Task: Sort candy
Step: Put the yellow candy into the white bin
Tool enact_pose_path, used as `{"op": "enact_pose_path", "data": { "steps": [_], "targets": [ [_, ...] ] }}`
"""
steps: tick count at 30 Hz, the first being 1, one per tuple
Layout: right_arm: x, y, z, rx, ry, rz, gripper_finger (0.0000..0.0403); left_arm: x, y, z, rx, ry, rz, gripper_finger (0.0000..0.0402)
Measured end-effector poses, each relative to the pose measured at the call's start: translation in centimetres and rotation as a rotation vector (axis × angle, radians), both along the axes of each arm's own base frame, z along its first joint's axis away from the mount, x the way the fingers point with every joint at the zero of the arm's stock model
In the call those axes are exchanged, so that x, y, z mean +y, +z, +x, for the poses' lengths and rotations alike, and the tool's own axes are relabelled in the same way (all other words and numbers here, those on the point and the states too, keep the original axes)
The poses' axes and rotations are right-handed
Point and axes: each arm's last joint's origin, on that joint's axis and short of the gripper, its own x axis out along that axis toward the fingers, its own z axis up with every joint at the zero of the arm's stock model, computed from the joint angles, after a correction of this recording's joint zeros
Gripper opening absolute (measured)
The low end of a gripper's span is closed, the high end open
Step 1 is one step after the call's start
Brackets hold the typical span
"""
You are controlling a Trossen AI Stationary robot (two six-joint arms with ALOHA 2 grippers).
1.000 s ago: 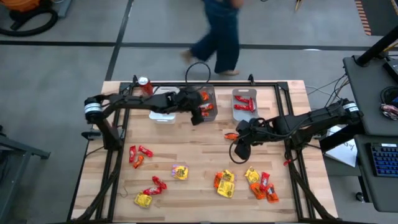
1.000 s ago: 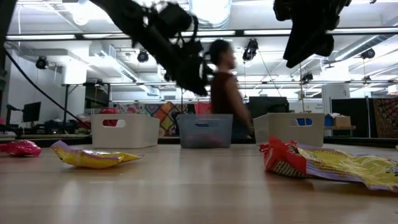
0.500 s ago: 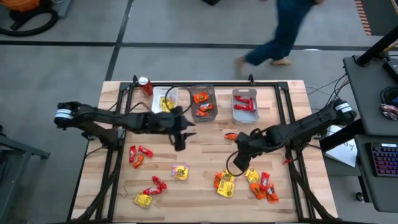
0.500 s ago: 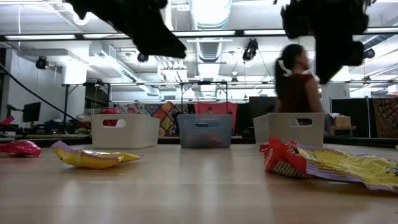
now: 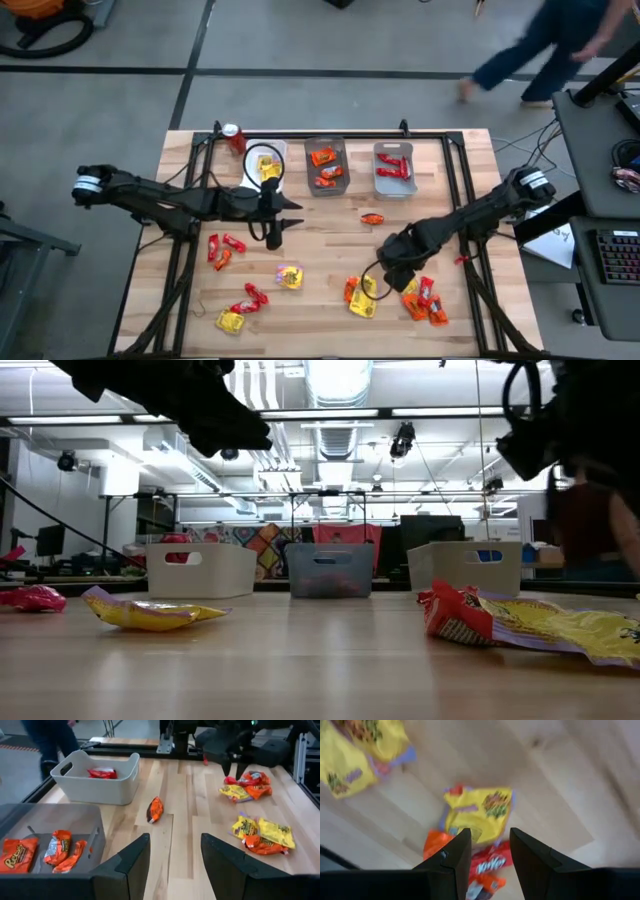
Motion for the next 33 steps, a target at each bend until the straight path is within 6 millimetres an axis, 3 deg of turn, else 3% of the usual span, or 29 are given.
{"op": "enact_pose_path", "data": {
  "steps": [7,18,22,27,33],
  "targets": [
    [1.6,-1.5,-0.2,0.057,0.031,-0.039,0.0128,0.0,-0.4,0.1,0.003,0.0,0.0,0.016],
    [1.8,-5.2,0.8,0.104,0.148,-0.17,0.0126,0.0,-0.4,0.4,-0.015,0.001,-0.004,0.016],
    [1.8,-5.5,1.0,0.09,0.155,-0.215,0.0095,0.0,-0.2,0.5,-0.038,0.002,-0.011,0.016],
    [1.7,-5.3,1.3,0.018,0.153,-0.264,0.0023,0.0,-0.2,0.5,-0.042,0.007,-0.028,0.016],
    [1.5,-4.3,1.3,-0.051,0.164,-0.292,0.0009,-0.1,-0.2,0.6,-0.05,0.01,-0.04,0.016]
  ]
}}
